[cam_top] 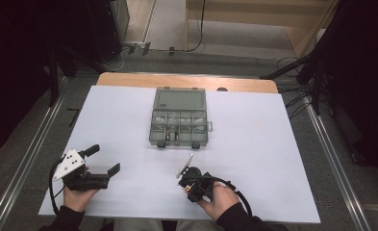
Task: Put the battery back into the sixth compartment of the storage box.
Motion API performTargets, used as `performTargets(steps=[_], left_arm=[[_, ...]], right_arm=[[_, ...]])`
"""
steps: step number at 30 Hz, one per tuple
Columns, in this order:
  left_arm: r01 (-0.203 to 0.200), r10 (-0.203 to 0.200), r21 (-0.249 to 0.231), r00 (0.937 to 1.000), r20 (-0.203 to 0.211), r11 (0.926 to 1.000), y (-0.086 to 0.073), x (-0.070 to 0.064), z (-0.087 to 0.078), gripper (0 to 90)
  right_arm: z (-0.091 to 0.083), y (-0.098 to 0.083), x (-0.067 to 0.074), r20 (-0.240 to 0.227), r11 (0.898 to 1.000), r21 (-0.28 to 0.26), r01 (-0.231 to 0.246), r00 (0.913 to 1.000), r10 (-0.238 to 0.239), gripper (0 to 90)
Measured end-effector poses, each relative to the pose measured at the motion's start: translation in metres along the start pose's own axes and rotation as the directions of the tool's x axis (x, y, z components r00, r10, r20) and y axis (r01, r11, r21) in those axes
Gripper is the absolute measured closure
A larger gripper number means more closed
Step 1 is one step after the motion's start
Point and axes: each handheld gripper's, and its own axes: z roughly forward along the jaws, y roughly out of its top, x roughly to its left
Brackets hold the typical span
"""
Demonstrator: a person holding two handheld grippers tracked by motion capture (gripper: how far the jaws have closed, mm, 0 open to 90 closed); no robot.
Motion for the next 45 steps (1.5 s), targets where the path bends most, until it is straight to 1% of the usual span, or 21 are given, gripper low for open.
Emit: performTargets(steps=[4, 7, 9, 12, 15, 17, 18, 20, 22, 23, 25, 26, 28, 32, 34, 38, 39, 41, 42, 43, 45], left_arm=[[-0.001, 0.001, 0.001, 1.0000, 0.000, 1.0000, 0.000, 0.000, 0.000, 0.0], [-0.001, 0.001, 0.000, 1.0000, -0.001, 1.0000, 0.000, 0.000, 0.000, 0.0], [-0.002, 0.002, 0.002, 1.0000, 0.000, 1.0000, 0.000, 0.000, 0.000, 0.0], [-0.001, 0.001, 0.003, 1.0000, 0.000, 1.0000, 0.000, 0.000, 0.000, 0.0], [0.000, 0.000, 0.002, 1.0000, -0.001, 1.0000, 0.000, 0.000, 0.000, 0.0], [0.001, -0.001, 0.000, 1.0000, -0.001, 1.0000, 0.000, 0.000, 0.000, 0.0], [0.000, 0.001, 0.001, 1.0000, -0.002, 1.0000, 0.000, 0.000, 0.000, 0.0], [-0.001, 0.001, 0.001, 1.0000, -0.002, 1.0000, 0.000, 0.000, 0.000, 0.0], [0.000, 0.000, 0.001, 1.0000, -0.002, 1.0000, 0.000, 0.000, 0.000, 0.0], [-0.001, 0.001, 0.001, 1.0000, -0.002, 1.0000, 0.000, 0.000, 0.000, 0.0], [-0.001, 0.001, 0.001, 1.0000, -0.002, 1.0000, 0.000, 0.000, 0.000, 0.0], [0.000, 0.000, 0.001, 1.0000, -0.002, 1.0000, 0.000, 0.000, 0.000, 0.0], [0.000, 0.000, 0.000, 1.0000, -0.002, 1.0000, 0.000, 0.000, 0.000, 0.0], [0.000, 0.000, -0.001, 1.0000, -0.002, 1.0000, 0.000, 0.000, 0.000, 0.0], [-0.001, 0.001, 0.001, 1.0000, -0.003, 1.0000, 0.000, 0.000, 0.000, 0.0], [-0.001, 0.001, 0.000, 1.0000, -0.002, 1.0000, 0.000, 0.000, 0.000, 0.0], [-0.001, 0.001, 0.000, 1.0000, -0.002, 1.0000, 0.000, 0.000, 0.000, 0.0], [0.000, 0.000, -0.001, 1.0000, -0.002, 1.0000, 0.000, 0.000, 0.000, 0.0], [0.001, -0.001, -0.002, 1.0000, -0.002, 1.0000, 0.000, 0.000, 0.000, 0.0], [0.001, -0.001, -0.001, 1.0000, -0.002, 1.0000, 0.000, 0.000, 0.000, 0.0], [0.002, -0.002, -0.002, 1.0000, -0.002, 1.0000, 0.000, 0.000, 0.000, 0.0]], right_arm=[[0.000, 0.000, 0.001, 0.007, 1.000, -0.001, 0.008, 0.9999, -0.008, 77.7], [-0.002, -0.001, 0.003, -0.002, 1.000, -0.007, 0.003, 1.0000, -0.003, 77.7], [-0.004, 0.000, 0.003, -0.002, 0.999, -0.032, 0.002, 1.0000, -0.002, 77.7], [-0.009, 0.001, 0.001, 0.008, 0.999, -0.050, -0.009, 0.9999, 0.009, 77.7], [-0.013, 0.002, -0.002, 0.004, 0.997, -0.074, -0.014, 0.9999, 0.015, 77.7], [-0.016, 0.004, -0.003, 0.003, 0.996, -0.080, -0.029, 0.9996, 0.029, 77.7], [-0.017, 0.006, -0.003, 0.002, 0.995, -0.097, -0.032, 0.9995, 0.032, 77.7], [-0.019, 0.008, -0.005, -0.002, 0.994, -0.103, -0.033, 0.9994, 0.033, 77.7], [-0.020, 0.012, -0.006, -0.010, 0.991, -0.123, -0.053, 0.9986, 0.052, 77.7], [-0.021, 0.013, -0.007, -0.011, 0.990, -0.129, -0.048, 0.9988, 0.047, 77.7], [-0.023, 0.016, -0.011, -0.013, 0.986, -0.157, -0.055, 0.9985, 0.054, 77.7], [-0.024, 0.019, -0.012, -0.020, 0.984, -0.163, -0.066, 0.9978, 0.063, 77.7], [-0.025, 0.022, -0.014, -0.021, 0.982, -0.177, -0.072, 0.9974, 0.069, 77.7], [-0.029, 0.028, -0.017, -0.038, 0.976, -0.199, -0.088, 0.9959, 0.082, 77.7], [-0.032, 0.031, -0.019, -0.068, 0.969, -0.228, -0.095, 0.9943, 0.082, 77.7], [-0.036, 0.038, -0.021, -0.085, 0.959, -0.258, -0.115, 0.9918, 0.096, 77.7], [-0.037, 0.039, -0.021, -0.086, 0.959, -0.261, -0.115, 0.9917, 0.095, 77.7], [-0.038, 0.043, -0.023, -0.094, 0.953, -0.278, -0.118, 0.9910, 0.095, 77.7], [-0.038, 0.047, -0.026, -0.116, 0.948, -0.288, -0.139, 0.9871, 0.110, 77.7], [-0.038, 0.047, -0.026, -0.116, 0.948, -0.288, -0.139, 0.9871, 0.110, 77.7], [-0.038, 0.050, -0.030, -0.136, 0.938, -0.309, -0.157, 0.9835, 0.119, 77.7]])
